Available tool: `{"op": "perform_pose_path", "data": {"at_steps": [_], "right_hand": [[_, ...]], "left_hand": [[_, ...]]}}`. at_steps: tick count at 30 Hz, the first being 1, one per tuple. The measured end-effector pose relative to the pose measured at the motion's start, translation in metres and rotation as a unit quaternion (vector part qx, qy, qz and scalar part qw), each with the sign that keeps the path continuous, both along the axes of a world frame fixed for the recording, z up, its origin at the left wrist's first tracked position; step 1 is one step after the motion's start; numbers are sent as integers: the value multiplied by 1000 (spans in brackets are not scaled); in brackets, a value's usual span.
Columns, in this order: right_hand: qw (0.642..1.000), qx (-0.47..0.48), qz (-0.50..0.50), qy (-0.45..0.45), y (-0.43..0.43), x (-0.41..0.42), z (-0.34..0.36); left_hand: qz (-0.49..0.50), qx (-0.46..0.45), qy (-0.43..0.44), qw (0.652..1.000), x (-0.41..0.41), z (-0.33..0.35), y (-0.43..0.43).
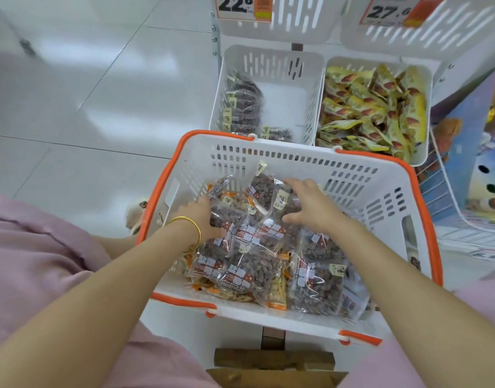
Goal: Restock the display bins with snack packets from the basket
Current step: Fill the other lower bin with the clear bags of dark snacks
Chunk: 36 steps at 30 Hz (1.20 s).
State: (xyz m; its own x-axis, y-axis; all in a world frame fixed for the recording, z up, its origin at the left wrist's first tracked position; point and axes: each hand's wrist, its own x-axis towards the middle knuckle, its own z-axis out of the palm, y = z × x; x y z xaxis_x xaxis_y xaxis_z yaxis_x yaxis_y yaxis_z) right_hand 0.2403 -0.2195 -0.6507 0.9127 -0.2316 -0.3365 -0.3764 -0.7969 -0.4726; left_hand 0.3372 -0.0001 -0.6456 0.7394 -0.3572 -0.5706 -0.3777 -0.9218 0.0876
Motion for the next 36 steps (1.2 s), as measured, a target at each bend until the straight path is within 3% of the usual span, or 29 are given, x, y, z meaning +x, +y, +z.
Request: {"op": "perform_pose_path", "data": {"at_steps": [4, 7, 12, 18, 21, 29, 33, 36], "right_hand": [[1000, 8, -17, 3, 1, -9, -1], [991, 88, -91, -49, -5, -17, 10], [928, 279, -212, -125, -27, -30, 47], [864, 393, -272, -158, -37, -37, 55], [869, 384, -270, -160, -36, -36, 55], [859, 419, -242, -165, -36, -35, 60], [871, 412, -209, -167, -35, -35, 67], [882, 390, -189, -186, -33, -34, 73]], "left_hand": [[29, -105, -10, 994, 2, 15, -15], [76, -190, 11, 979, 2, 26, -27], [122, -317, 67, 938, 6, 40, -34], [184, -453, 155, 858, 11, 64, -48], [227, -495, 187, 818, 10, 69, -51], [300, -533, 226, 758, 5, 71, -57], [287, -542, 218, 759, 2, 71, -59], [269, -525, 189, 785, 3, 70, -61]]}}
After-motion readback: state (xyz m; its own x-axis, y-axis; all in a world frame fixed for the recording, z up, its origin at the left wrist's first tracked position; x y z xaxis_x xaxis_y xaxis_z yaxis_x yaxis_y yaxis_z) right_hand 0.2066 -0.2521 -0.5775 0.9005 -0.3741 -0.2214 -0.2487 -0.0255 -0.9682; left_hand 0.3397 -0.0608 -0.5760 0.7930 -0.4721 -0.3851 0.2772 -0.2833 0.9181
